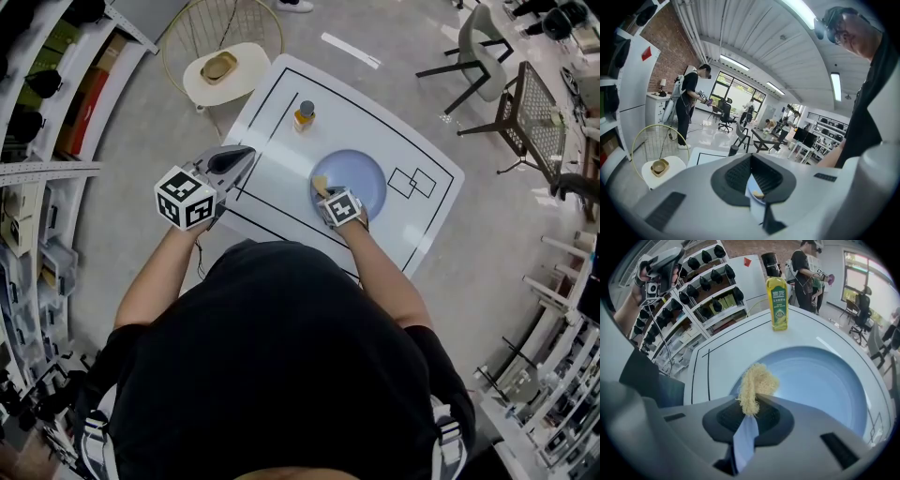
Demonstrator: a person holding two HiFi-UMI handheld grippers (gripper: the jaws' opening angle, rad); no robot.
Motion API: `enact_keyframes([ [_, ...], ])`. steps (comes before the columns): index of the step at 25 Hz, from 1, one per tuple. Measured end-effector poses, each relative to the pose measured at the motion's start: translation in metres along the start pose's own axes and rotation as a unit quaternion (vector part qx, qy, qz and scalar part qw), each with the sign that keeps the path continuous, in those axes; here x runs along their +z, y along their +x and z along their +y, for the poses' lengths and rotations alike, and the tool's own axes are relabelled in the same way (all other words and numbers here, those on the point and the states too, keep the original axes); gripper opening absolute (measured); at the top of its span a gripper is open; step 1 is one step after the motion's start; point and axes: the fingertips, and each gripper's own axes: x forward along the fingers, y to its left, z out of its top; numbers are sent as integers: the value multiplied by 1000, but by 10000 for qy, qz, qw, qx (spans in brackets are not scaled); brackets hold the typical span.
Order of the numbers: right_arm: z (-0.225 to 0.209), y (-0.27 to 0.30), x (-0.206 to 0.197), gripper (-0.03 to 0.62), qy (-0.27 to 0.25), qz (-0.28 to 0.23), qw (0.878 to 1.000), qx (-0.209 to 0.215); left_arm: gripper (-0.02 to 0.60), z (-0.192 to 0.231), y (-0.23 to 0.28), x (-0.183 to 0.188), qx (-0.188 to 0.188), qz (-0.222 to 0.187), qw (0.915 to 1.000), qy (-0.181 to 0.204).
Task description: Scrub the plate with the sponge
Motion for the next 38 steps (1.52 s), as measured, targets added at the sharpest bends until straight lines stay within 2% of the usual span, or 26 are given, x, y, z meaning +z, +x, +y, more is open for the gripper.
enact_keyframes([
  [11,-23,3,10,44,308,-85,9992,-223,9,14,4,-4,-7,61,10000,-61],
  [21,-50,-2,19,44,322,-137,9985,-416,9,20,9,2,-17,47,10000,-61],
  [33,-86,-15,21,44,655,-206,9955,-649,9,23,23,2,-65,126,9999,-71],
  [38,-103,-18,9,43,839,-229,9933,-761,9,17,28,3,-174,85,9998,-51],
])
